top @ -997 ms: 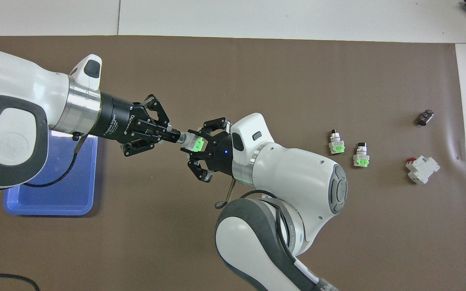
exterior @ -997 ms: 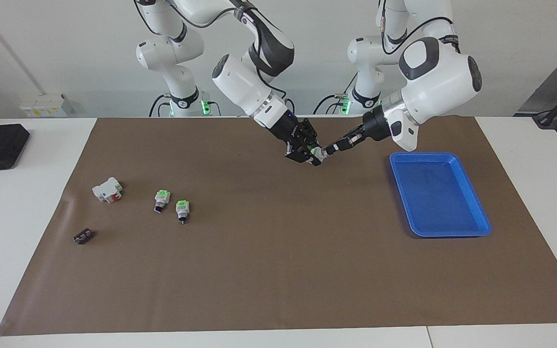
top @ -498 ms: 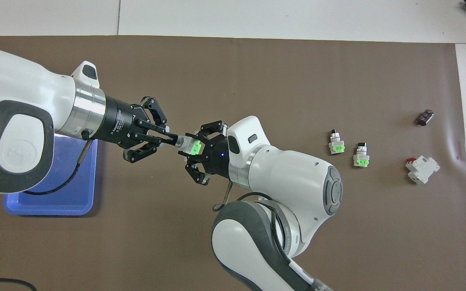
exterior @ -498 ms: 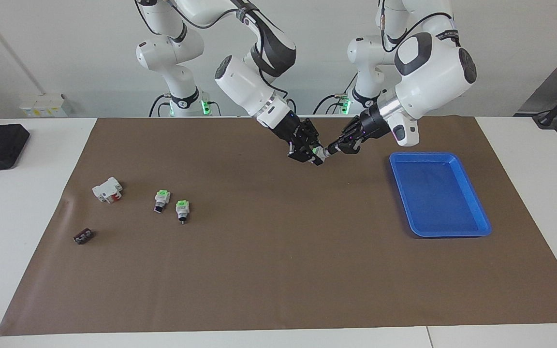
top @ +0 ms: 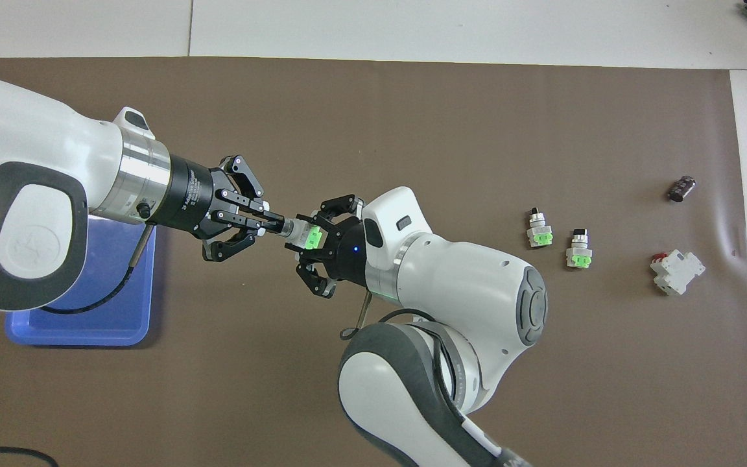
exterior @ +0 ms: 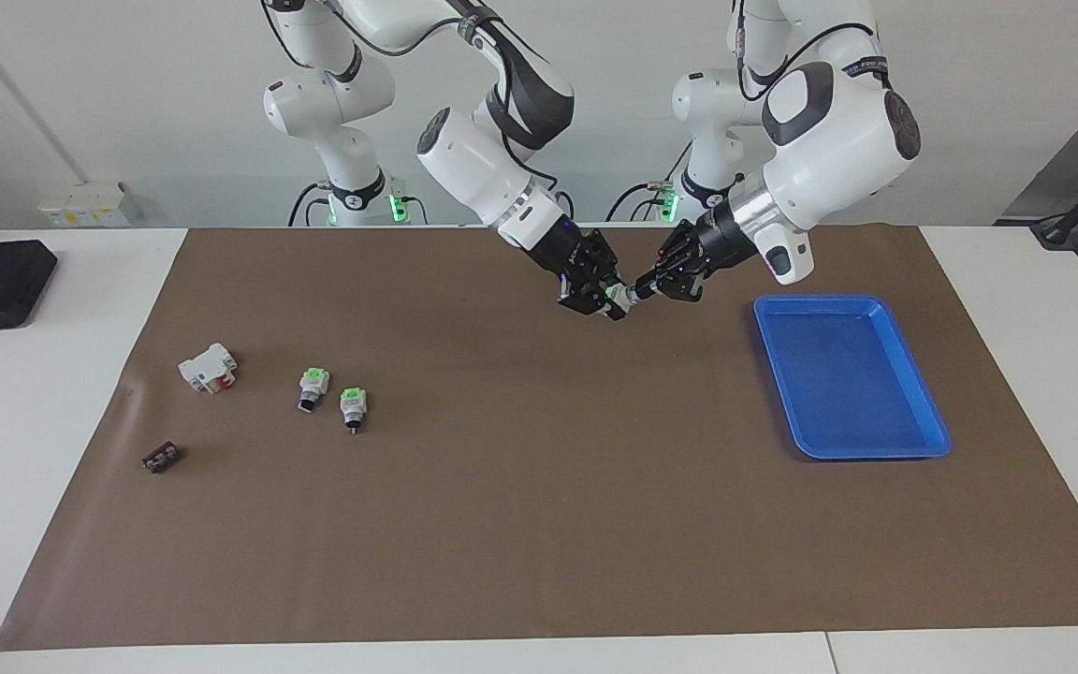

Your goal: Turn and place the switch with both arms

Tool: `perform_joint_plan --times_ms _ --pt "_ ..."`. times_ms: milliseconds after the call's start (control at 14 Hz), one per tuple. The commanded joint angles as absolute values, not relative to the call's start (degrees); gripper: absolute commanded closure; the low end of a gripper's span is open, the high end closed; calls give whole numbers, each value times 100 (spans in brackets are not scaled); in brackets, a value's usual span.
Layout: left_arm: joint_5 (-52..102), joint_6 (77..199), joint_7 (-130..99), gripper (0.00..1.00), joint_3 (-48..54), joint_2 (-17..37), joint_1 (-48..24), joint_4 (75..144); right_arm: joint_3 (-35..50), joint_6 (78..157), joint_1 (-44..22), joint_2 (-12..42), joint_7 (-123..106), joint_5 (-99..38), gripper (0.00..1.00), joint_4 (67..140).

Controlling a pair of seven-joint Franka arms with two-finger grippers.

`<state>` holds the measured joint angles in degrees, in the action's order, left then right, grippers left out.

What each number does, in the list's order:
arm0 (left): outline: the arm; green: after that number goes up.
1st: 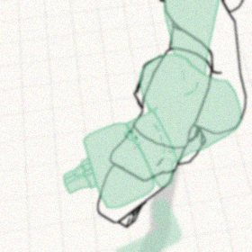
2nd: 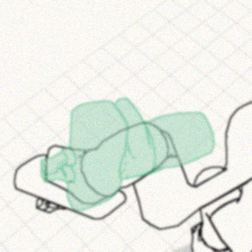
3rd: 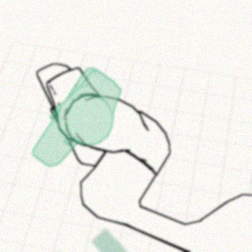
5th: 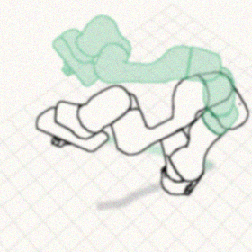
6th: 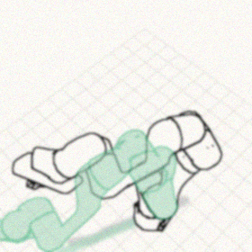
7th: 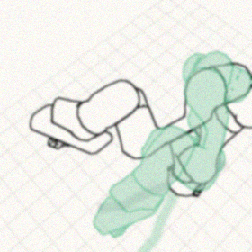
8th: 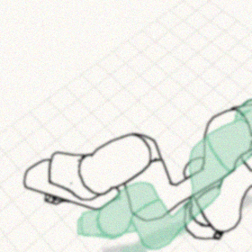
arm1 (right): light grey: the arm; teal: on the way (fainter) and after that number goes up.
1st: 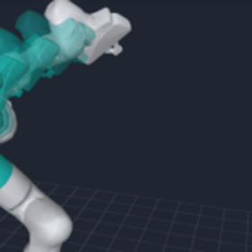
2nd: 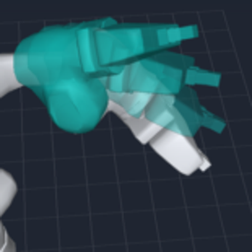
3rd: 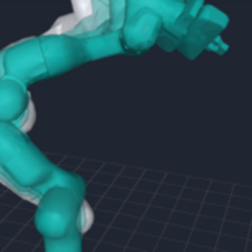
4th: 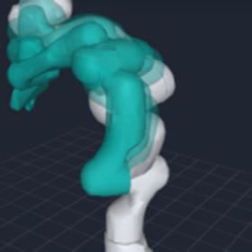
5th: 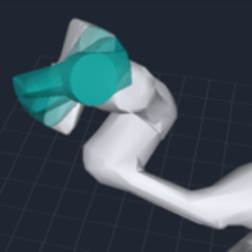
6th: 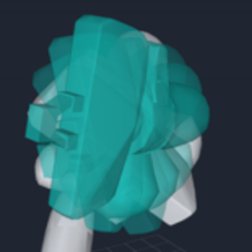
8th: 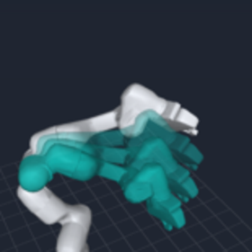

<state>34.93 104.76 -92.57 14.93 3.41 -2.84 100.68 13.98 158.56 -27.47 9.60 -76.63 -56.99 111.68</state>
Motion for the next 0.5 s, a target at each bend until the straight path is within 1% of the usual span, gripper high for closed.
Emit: perform_joint_plan --times_ms 0,427 --pt "2876 10477 -10175 100 1415 167 -351 10301 1389 15979 -2681 905 -7392 -5687 100 11136" --pt "2417 10433 -11318 100 1397 158 -404 10318 1389 15987 -2681 897 -7383 -5687 100 11136"
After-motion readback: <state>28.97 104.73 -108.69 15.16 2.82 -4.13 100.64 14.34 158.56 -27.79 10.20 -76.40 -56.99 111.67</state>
